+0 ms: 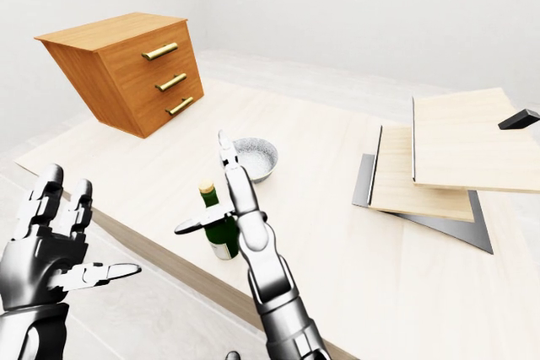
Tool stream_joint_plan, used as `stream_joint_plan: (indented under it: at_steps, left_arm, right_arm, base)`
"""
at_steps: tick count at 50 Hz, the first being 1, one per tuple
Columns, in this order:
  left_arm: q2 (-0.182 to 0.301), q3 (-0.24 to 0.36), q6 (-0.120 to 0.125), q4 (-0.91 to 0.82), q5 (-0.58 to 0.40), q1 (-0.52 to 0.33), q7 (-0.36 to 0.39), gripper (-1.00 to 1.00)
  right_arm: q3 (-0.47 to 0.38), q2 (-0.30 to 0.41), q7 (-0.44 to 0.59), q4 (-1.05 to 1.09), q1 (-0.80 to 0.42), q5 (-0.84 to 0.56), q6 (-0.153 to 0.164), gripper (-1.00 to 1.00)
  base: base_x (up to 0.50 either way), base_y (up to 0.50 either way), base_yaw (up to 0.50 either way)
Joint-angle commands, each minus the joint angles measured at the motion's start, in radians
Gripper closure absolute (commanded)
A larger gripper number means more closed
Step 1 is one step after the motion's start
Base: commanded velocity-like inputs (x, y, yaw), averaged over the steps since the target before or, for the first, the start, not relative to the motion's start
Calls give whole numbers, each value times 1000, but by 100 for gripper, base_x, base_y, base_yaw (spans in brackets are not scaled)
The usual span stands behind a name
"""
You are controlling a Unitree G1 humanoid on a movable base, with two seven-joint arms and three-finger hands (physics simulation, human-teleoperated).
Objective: Put the wine bottle on the wine rack.
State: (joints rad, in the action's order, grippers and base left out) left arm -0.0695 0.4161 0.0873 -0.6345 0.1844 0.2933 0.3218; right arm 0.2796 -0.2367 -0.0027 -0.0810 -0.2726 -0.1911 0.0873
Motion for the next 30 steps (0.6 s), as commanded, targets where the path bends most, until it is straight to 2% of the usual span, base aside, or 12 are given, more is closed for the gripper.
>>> stream_joint_plan:
  at_steps: [1,6,7,8,9,30]
  left_arm:
    - [1,1,0,12,2,-1,2,-100]
    - [1,3,0,10,6,2,3,-100]
    - [2,6,0,10,8,1,3,-100]
    - [2,6,0,10,8,1,4,-100]
    - [3,8,0,12,9,1,4,-100]
    - [-5,11,0,9,9,10,12,-100]
  right_arm:
    - [14,-12,4,53,-12,-8,0,-100]
    - [14,-11,4,38,-8,-1,0,-100]
    - [12,-11,5,26,-6,5,0,54]
    - [12,-11,4,22,-5,7,0,93]
    - [13,-11,4,17,-3,7,0,100]
    - [15,-2,3,44,21,16,0,100]
  base:
    - [0,0,0]
    - [0,0,0]
    - [0,0,0]
    - [0,0,0]
    - [0,0,0]
    - [0,0,0]
